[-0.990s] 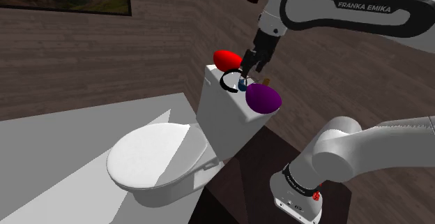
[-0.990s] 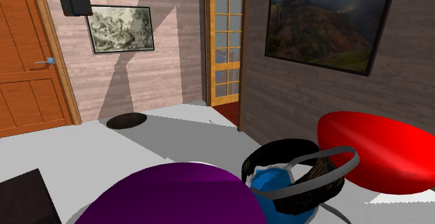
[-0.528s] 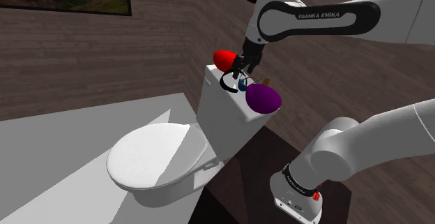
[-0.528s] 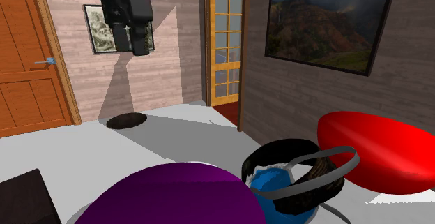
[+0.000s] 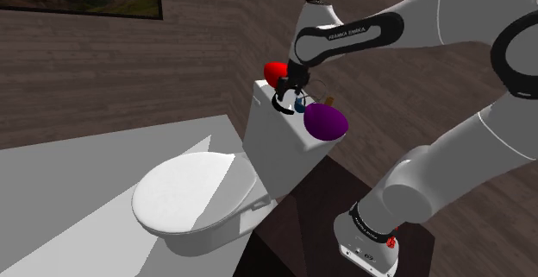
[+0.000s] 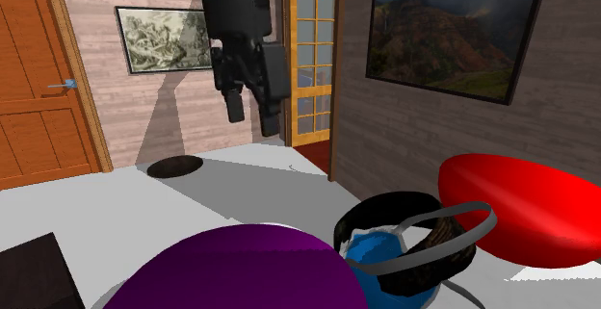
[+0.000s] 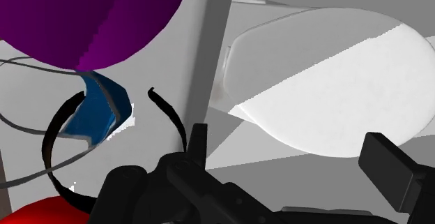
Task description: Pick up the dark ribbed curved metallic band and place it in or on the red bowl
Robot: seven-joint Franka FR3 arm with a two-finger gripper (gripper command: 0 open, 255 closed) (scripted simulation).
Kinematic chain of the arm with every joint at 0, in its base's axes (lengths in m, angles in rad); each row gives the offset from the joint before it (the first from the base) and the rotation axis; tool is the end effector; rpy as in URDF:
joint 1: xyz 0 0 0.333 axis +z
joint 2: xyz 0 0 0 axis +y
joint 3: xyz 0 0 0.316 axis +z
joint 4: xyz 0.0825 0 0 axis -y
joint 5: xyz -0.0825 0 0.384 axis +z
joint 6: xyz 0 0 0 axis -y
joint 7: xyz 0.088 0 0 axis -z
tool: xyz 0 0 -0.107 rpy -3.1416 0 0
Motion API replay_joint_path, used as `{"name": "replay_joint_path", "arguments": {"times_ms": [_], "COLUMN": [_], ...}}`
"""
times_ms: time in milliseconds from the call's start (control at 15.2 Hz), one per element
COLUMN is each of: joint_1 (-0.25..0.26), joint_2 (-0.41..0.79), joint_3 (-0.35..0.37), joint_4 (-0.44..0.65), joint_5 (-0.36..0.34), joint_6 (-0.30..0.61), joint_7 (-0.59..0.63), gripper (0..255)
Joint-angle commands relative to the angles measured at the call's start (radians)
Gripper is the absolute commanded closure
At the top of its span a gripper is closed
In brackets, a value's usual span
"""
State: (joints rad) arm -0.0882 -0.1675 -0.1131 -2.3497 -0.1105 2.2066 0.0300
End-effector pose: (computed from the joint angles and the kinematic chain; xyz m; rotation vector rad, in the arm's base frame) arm 0.4707 -0.1004 0.4002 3.0584 -0.2534 0.0274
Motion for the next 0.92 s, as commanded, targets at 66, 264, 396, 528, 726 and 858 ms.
{"name": "replay_joint_path", "arguments": {"times_ms": [66,264,396,528,726,858], "joint_1": [-0.014,-0.028,-0.038,-0.048,-0.064,-0.067], "joint_2": [0.112,0.221,0.294,0.367,0.472,0.492], "joint_3": [-0.015,-0.029,-0.038,-0.046,-0.055,-0.055], "joint_4": [0.058,0.12,0.168,0.219,0.302,0.299], "joint_5": [-0.013,-0.022,-0.025,-0.027,-0.027,-0.025], "joint_6": [0.059,0.11,0.139,0.164,0.191,0.213], "joint_7": [-0.005,-0.009,-0.012,-0.015,-0.021,-0.021], "gripper": [0,0,0,0,0,0]}}
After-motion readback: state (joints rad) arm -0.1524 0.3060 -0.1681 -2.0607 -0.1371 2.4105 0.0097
